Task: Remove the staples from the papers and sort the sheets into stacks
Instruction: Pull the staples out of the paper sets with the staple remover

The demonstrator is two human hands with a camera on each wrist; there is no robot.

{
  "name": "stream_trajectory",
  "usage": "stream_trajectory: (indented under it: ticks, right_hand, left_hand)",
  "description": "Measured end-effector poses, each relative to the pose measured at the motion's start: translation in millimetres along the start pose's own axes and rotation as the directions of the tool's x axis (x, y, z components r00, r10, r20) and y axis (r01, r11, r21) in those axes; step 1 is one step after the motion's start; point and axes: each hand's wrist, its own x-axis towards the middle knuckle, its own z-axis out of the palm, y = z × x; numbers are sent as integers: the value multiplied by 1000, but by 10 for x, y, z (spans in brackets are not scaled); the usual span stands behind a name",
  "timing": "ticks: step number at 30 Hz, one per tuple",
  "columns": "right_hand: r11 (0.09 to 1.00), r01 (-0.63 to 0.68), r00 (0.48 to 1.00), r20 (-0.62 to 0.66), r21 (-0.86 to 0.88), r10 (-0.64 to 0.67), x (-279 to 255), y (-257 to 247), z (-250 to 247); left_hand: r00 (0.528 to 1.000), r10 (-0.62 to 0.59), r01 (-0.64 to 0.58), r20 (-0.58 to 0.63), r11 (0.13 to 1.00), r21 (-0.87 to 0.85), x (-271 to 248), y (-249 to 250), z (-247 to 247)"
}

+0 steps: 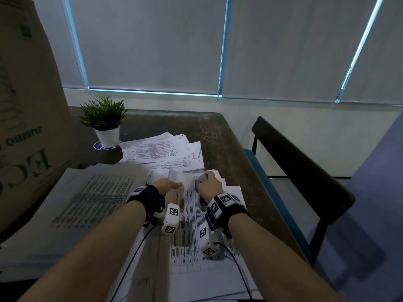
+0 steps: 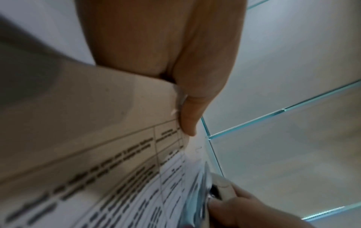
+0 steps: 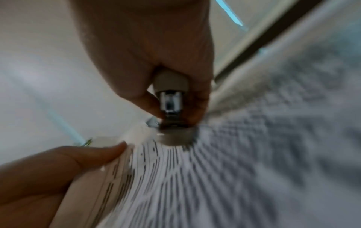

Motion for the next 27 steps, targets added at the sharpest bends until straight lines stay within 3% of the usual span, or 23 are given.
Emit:
stream_trajectory:
  ticks: [3, 5, 9, 14, 20, 27]
  right_hand:
    - [887, 24, 995, 93, -461, 22, 45, -65, -56]
    - [784, 74, 995, 102, -616, -13, 80, -155, -67]
    - [827, 313, 949, 127, -467, -287, 231, -363, 10]
    - [825, 286, 957, 188, -487, -221, 346, -384, 148]
    - [825, 265, 964, 143, -499, -223, 325, -382, 226]
    - [770, 381, 923, 264, -511, -281, 334, -399, 323]
  left_hand:
    - [999, -33, 32, -6, 998, -55, 335, -258, -46]
    - [999, -30, 27, -22, 995, -99, 329, -294, -52]
    - [1000, -5, 6, 6, 991, -131, 179, -238, -45]
    - [1000, 26, -24, 10, 979, -201, 54, -202, -22]
    - [1000, 14, -10, 10, 963, -270, 26, -205, 3]
    - [997, 7, -9, -71, 999, -39, 161, -219, 7]
